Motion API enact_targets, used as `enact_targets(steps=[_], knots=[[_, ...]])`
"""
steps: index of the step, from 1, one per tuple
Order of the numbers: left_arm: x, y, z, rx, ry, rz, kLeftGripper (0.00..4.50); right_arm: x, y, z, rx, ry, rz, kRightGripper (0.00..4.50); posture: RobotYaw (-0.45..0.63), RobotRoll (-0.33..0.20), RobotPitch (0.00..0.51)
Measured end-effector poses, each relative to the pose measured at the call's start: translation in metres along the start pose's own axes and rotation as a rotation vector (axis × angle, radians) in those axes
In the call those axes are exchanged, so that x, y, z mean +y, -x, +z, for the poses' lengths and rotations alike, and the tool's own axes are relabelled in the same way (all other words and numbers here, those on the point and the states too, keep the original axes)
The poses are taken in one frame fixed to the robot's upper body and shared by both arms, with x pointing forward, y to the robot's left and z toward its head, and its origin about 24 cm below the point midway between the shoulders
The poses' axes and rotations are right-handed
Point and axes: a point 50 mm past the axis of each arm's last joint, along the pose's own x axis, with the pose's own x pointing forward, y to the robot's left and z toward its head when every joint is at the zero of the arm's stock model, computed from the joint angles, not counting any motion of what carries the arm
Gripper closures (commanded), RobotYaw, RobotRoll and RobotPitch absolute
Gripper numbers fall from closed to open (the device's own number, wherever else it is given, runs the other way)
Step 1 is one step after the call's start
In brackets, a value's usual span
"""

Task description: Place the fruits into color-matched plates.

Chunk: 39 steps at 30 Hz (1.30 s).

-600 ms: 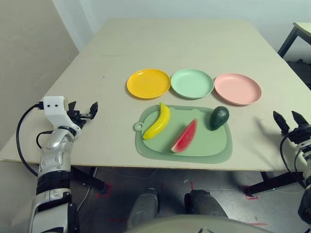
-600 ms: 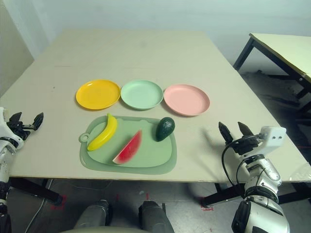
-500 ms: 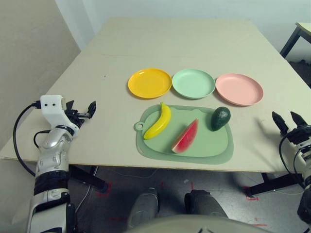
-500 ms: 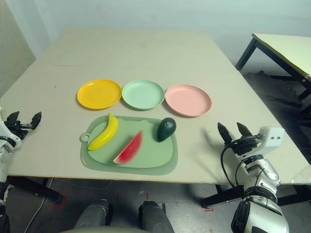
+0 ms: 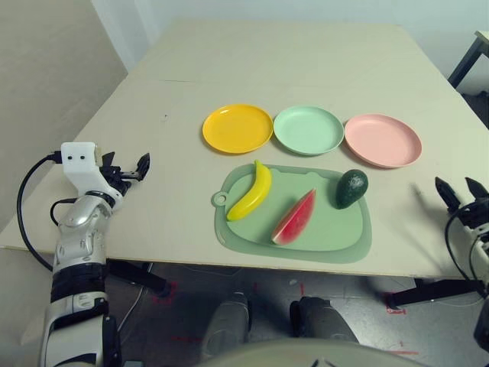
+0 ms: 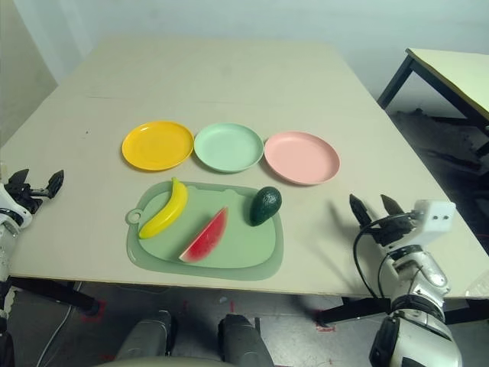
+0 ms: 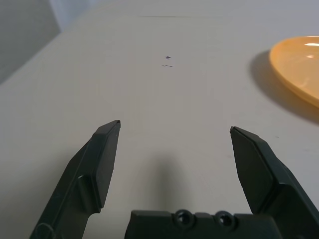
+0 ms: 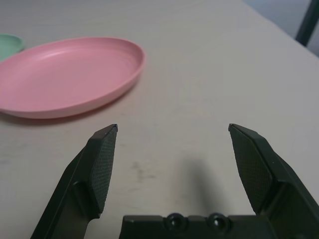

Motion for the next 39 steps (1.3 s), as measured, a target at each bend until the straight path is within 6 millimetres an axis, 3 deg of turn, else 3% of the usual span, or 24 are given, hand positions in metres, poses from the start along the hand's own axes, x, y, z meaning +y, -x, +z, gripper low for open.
enact_targets(steps=[3, 8, 12, 16, 18, 21, 24, 27, 30, 34, 39], knots=[[-0.005, 0.0, 0.004, -0.021, 0.027, -0.146, 0.0, -0.007, 0.002, 0.005, 0.004, -0.002, -0.041, 0.03, -0.06, 0.0, 0.11], [-0.035, 0.007, 0.033, -0.079, -0.073, -0.703, 0.0, -0.018, -0.002, 0.02, 0.019, 0.014, -0.092, 0.03, -0.04, 0.0, 0.099], [-0.049, 0.015, 0.044, -0.073, -0.237, -1.058, 0.0, -0.03, -0.009, 0.046, 0.107, 0.28, -0.148, 0.03, -0.07, 0.0, 0.078], [-0.05, 0.016, 0.043, -0.053, -0.264, -1.19, 0.0, -0.022, -0.024, 0.074, 0.201, 0.744, -0.001, 0.03, -0.08, 0.0, 0.071], [-0.051, 0.015, 0.044, -0.057, -0.278, -1.228, 0.0, -0.017, -0.034, 0.097, 0.171, 0.876, 0.067, 0.03, -0.08, 0.0, 0.07], [-0.054, 0.015, 0.042, -0.053, -0.332, -1.279, 0.0, 0.002, -0.057, 0.159, 0.077, 1.047, 0.236, 0.03, -0.08, 0.0, 0.069], [-0.055, 0.014, 0.038, -0.04, -0.381, -1.302, 0.0, 0.039, -0.074, 0.226, -0.052, 1.236, 0.429, 0.03, -0.07, 0.0, 0.073], [-0.056, 0.014, 0.034, -0.038, -0.394, -1.299, 0.0, 0.082, -0.089, 0.26, -0.135, 1.354, 0.62, 0.2, -0.04, 0.0, 0.078], [-0.058, 0.015, 0.031, -0.064, -0.415, -1.296, 0.0, 0.12, -0.102, 0.261, -0.106, 1.427, 0.857, 0.2, -0.02, 0.0, 0.082], [-0.057, 0.022, 0.023, -0.05, -0.438, -1.283, 0.0, 0.142, -0.108, 0.257, 0.074, 1.351, 1.075, 0.2, 0.0, 0.0, 0.086], [-0.058, 0.026, 0.024, -0.058, -0.456, -1.266, 0.0, 0.181, -0.107, 0.247, 0.121, 1.252, 1.268, 0.2, 0.03, 0.0, 0.091]])
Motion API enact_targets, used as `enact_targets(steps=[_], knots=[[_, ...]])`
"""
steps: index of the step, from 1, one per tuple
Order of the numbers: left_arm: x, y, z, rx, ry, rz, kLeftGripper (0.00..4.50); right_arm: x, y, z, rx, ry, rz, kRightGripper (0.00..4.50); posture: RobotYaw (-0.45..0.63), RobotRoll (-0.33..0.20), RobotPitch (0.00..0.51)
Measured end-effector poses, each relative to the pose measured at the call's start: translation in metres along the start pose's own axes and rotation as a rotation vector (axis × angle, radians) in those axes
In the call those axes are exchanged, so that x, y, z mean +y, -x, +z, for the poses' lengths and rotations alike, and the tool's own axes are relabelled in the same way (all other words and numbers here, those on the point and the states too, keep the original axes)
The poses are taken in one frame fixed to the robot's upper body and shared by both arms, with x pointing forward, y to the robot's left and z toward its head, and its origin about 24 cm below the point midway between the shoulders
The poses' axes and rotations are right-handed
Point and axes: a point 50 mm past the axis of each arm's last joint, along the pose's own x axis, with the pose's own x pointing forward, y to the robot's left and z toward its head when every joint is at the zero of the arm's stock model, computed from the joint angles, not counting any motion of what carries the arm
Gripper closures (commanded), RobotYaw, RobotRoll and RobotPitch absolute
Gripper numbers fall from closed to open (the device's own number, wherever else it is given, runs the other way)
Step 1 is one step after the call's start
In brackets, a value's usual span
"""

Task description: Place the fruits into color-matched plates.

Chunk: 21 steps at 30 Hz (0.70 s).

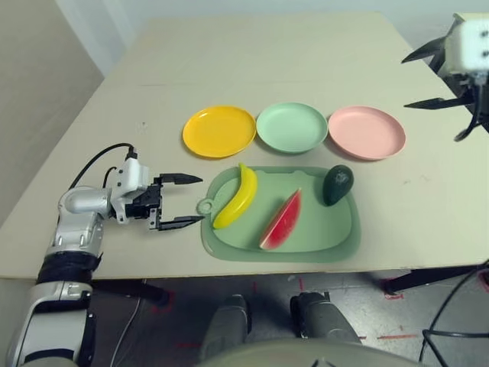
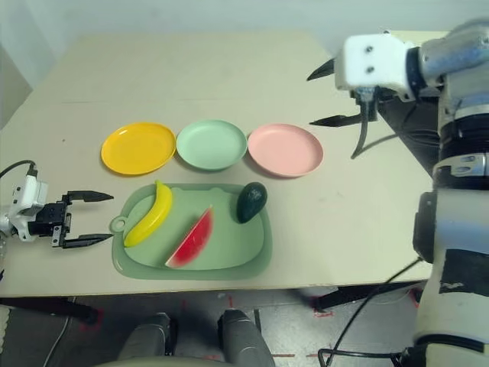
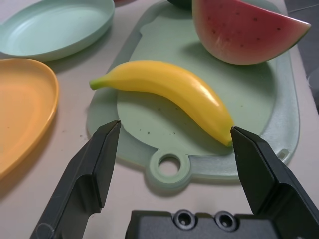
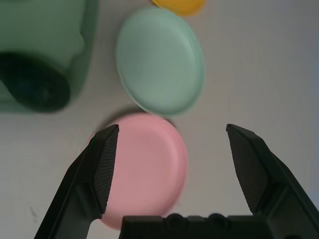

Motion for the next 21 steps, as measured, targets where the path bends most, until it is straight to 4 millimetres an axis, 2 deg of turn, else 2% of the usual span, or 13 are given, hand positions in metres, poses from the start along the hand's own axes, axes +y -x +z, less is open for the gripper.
enact_targets(steps=[3, 5, 7, 10, 16, 21], knots=[[-0.003, 0.002, -0.001, 0.015, -0.002, 0.006, 0.0, 0.024, -0.035, 0.001, 0.015, 0.008, 0.175, 0.2, 0.05, 0.0, 0.093], [-0.003, 0.003, 0.0, 0.019, -0.008, 0.016, 0.0, 0.05, -0.057, 0.002, 0.028, 0.039, 0.315, 0.2, 0.05, 0.0, 0.094], [-0.004, 0.004, 0.001, 0.021, -0.012, 0.025, 0.0, 0.073, -0.072, 0.003, 0.043, 0.085, 0.425, 0.2, 0.06, 0.0, 0.096], [-0.006, 0.005, -0.001, 0.03, -0.005, 0.035, 0.0, 0.092, -0.083, 0.004, 0.068, 0.136, 0.52, 0.2, 0.06, 0.0, 0.101], [-0.008, 0.005, 0.0, 0.033, -0.012, 0.036, 0.0, 0.094, -0.091, 0.009, 0.119, 0.213, 0.562, 0.2, 0.05, 0.0, 0.103], [-0.008, 0.004, 0.001, 0.032, -0.016, 0.037, 0.0, 0.074, -0.097, 0.02, 0.134, 0.272, 0.519, 0.2, 0.05, 0.0, 0.101]])
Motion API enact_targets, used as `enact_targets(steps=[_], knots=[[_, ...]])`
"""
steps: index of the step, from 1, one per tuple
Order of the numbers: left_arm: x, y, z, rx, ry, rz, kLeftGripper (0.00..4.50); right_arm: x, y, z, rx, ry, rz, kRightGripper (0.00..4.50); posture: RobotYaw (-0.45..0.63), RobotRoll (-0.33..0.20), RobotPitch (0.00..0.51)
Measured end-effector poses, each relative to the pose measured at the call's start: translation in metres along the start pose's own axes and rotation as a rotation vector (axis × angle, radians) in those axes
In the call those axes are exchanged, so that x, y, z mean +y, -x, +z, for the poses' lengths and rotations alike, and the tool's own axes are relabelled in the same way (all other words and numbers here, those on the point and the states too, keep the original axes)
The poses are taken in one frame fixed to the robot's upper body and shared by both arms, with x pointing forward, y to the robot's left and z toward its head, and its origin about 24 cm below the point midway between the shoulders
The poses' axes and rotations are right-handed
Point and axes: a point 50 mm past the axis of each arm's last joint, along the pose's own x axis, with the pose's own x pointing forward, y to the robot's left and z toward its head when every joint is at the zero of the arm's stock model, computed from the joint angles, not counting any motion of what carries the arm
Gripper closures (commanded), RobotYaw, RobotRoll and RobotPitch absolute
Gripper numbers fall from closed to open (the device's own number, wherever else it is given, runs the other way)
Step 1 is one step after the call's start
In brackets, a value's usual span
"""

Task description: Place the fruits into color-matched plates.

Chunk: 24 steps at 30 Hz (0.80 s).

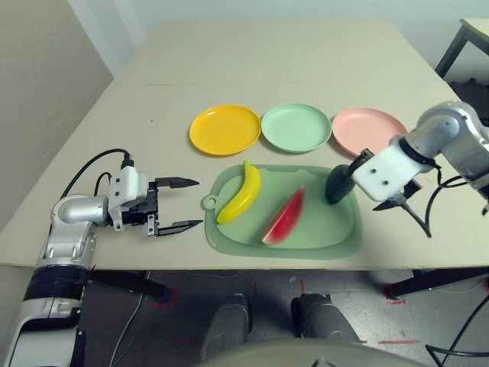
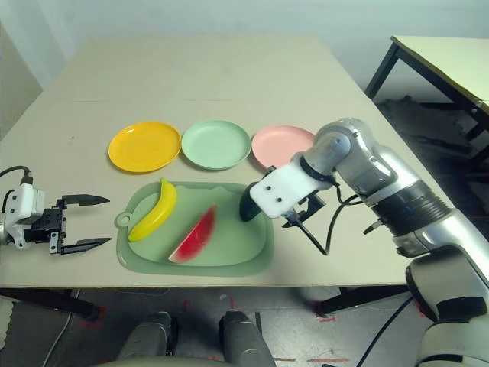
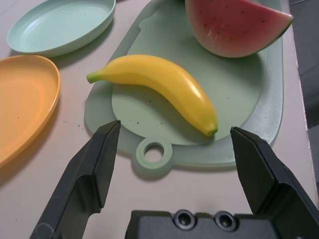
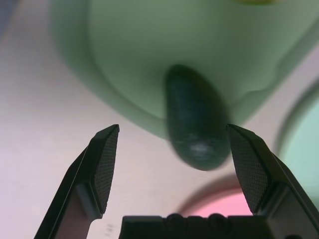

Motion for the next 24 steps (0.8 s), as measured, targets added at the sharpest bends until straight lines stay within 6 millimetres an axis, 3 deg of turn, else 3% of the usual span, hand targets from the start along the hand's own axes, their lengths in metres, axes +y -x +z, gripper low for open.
enact_targets(steps=[24], knots=[[-0.002, -0.002, -0.002, 0.007, 0.011, 0.008, 0.0, -0.015, -0.037, -0.015, 0.054, -0.01, 0.068, 0.2, 0.08, 0.0, 0.114]])
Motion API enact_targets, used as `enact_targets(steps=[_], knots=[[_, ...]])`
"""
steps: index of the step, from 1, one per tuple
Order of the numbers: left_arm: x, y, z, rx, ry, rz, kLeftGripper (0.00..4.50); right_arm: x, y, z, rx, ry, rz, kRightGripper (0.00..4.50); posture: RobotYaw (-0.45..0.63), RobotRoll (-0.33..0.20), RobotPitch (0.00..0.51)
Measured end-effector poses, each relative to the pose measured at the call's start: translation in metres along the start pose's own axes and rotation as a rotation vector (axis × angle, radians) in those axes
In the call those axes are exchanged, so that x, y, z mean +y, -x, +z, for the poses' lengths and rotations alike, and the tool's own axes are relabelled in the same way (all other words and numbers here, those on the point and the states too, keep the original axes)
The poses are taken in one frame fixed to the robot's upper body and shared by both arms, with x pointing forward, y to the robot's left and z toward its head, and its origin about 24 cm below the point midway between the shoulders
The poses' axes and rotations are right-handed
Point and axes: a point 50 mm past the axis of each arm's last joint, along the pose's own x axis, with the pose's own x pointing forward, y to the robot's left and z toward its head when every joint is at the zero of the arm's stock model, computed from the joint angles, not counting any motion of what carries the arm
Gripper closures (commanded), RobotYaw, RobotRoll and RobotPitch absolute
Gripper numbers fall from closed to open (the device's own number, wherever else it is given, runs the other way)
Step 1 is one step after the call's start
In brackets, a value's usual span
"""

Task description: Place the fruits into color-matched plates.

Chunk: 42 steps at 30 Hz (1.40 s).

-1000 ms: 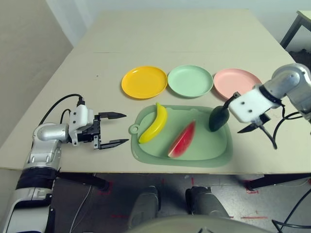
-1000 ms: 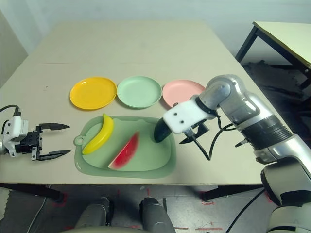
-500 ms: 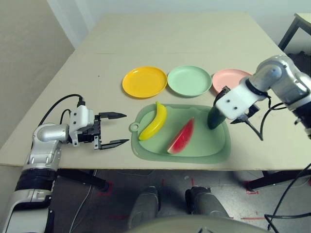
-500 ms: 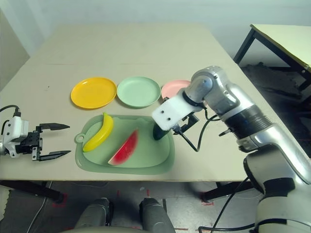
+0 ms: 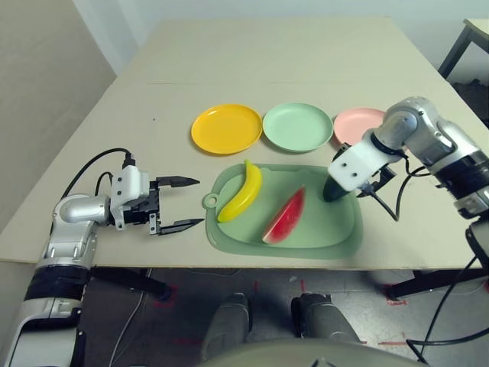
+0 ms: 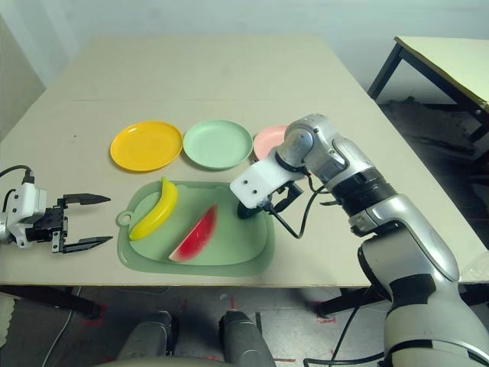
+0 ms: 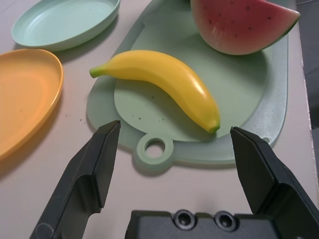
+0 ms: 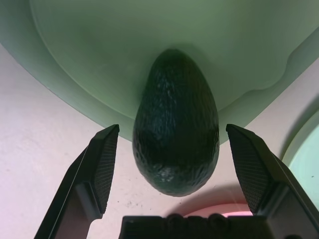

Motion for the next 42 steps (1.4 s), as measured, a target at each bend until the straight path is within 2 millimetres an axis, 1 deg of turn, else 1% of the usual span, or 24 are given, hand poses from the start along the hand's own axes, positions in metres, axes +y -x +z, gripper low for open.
enact_targets(steps=[9, 15, 18, 23, 33, 40, 42], knots=[[-0.0001, -0.0012, 0.0025, -0.003, -0.008, -0.006, 0.0, 0.0007, -0.0023, -0.0033, 0.03, -0.023, 0.017, 0.2, 0.07, 0.0, 0.11], [0.0002, -0.0015, 0.0031, -0.001, -0.024, -0.008, 0.0, 0.0051, -0.0056, -0.0093, 0.023, -0.136, 0.03, 0.2, 0.05, 0.0, 0.101], [0.0013, -0.0012, 0.0032, -0.003, -0.031, -0.006, 0.0, 0.0061, -0.0074, -0.0087, 0.016, -0.174, 0.033, 0.2, 0.04, 0.0, 0.098], [0.0039, -0.0015, 0.0032, -0.003, -0.042, -0.013, 0.0, 0.0034, -0.0033, -0.0054, 0.006, -0.229, 0.009, 0.2, 0.04, 0.0, 0.096], [0.0048, -0.0018, 0.0023, 0.006, -0.056, -0.026, 0.0, 0.0053, -0.0053, -0.0056, 0.006, -0.261, 0.008, 0.2, 0.04, 0.0, 0.089], [0.0063, -0.0015, 0.0029, 0.005, -0.07, -0.021, 0.0, 0.0066, -0.0057, -0.0087, 0.04, -0.287, 0.017, 0.2, 0.05, 0.0, 0.085], [0.0066, -0.0015, 0.0032, 0.005, -0.072, -0.019, 0.0, 0.0072, -0.0061, -0.0097, 0.04, -0.295, 0.02, 0.57, 0.05, 0.0, 0.084]])
